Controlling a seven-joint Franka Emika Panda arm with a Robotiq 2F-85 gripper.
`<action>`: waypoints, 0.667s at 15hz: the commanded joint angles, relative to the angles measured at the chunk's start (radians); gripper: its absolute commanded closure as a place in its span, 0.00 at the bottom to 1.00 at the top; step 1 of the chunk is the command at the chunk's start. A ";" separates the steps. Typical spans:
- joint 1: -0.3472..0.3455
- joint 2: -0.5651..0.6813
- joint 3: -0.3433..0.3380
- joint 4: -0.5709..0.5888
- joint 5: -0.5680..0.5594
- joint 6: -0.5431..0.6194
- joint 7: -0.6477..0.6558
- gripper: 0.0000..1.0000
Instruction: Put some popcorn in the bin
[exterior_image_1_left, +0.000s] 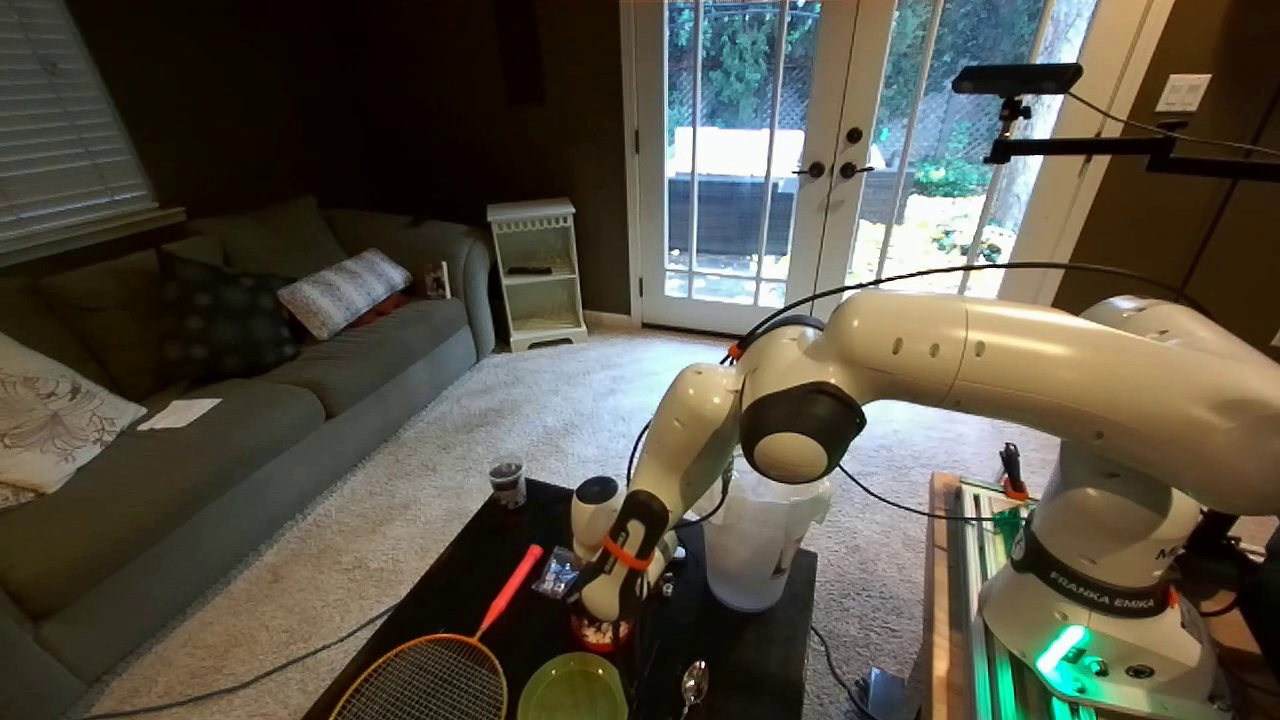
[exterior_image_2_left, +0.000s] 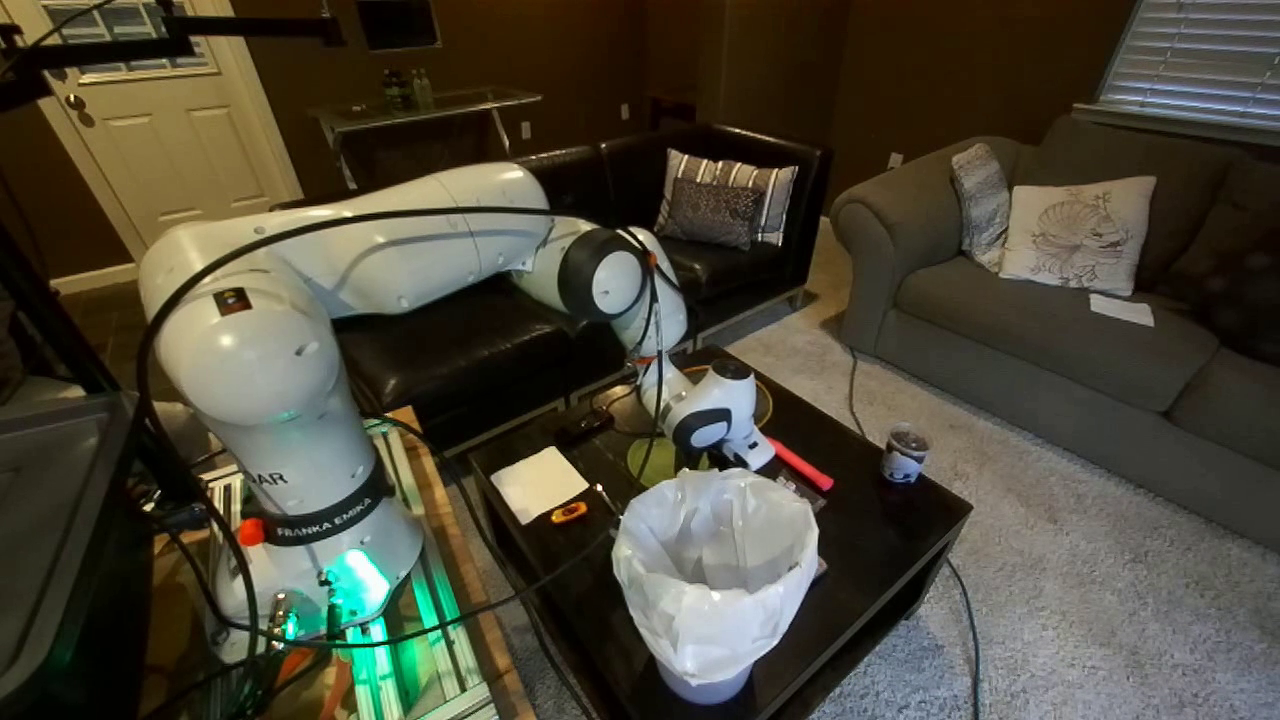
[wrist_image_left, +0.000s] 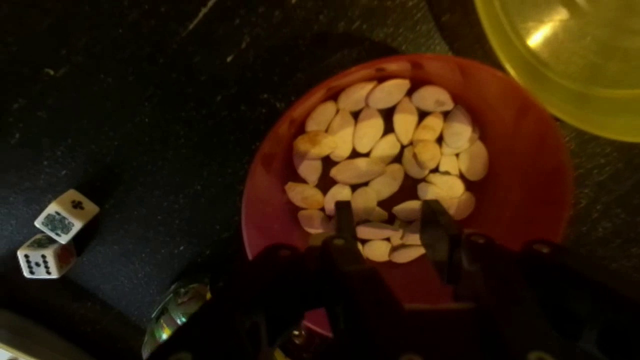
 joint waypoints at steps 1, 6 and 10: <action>0.025 0.019 -0.020 0.028 0.003 -0.041 0.032 0.60; 0.031 0.024 -0.027 0.036 -0.002 -0.056 0.046 0.72; 0.037 0.023 -0.032 0.034 -0.006 -0.064 0.052 1.00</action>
